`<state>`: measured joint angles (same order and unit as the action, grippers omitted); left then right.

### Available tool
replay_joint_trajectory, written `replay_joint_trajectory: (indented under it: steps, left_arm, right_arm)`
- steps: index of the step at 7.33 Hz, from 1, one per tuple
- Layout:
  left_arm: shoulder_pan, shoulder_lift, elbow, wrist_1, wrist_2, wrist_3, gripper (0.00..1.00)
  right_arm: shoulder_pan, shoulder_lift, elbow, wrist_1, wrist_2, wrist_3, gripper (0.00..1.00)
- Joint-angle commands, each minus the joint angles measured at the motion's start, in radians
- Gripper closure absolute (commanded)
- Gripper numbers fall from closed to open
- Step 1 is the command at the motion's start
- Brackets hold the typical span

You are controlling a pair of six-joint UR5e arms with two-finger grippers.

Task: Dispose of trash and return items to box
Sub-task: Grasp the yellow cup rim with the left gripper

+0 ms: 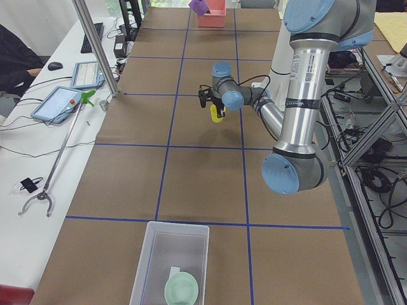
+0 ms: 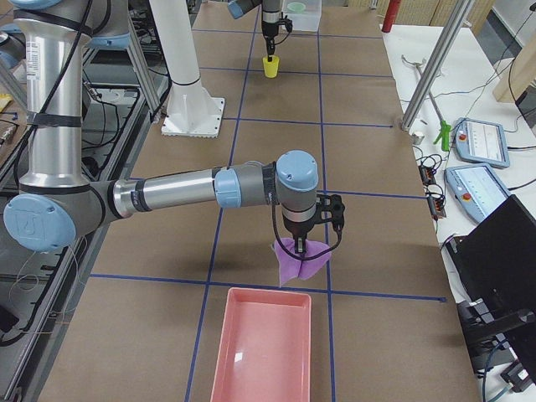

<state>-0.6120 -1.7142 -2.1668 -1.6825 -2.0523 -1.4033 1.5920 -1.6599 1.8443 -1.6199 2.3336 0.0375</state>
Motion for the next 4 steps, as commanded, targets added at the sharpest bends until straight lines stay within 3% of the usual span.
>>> replay_joint_trajectory:
  steps: [1,3,4]
  left_arm:
    - [-0.075,-0.121,-0.068,0.229,-0.041,0.006,1.0]
    - [-0.184,-0.15,-0.068,0.268,-0.098,0.047,1.0]
    - [-0.236,-0.15,-0.062,0.292,-0.104,0.113,1.0]
  right_arm:
    - [0.092,-0.003,-0.13,0.0,-0.071,-0.214,1.0]
    - [0.189,0.092,-0.377,0.009,-0.08,-0.422,1.0]
    - [0.195,0.098,-0.437,0.017,-0.083,-0.45,1.0]
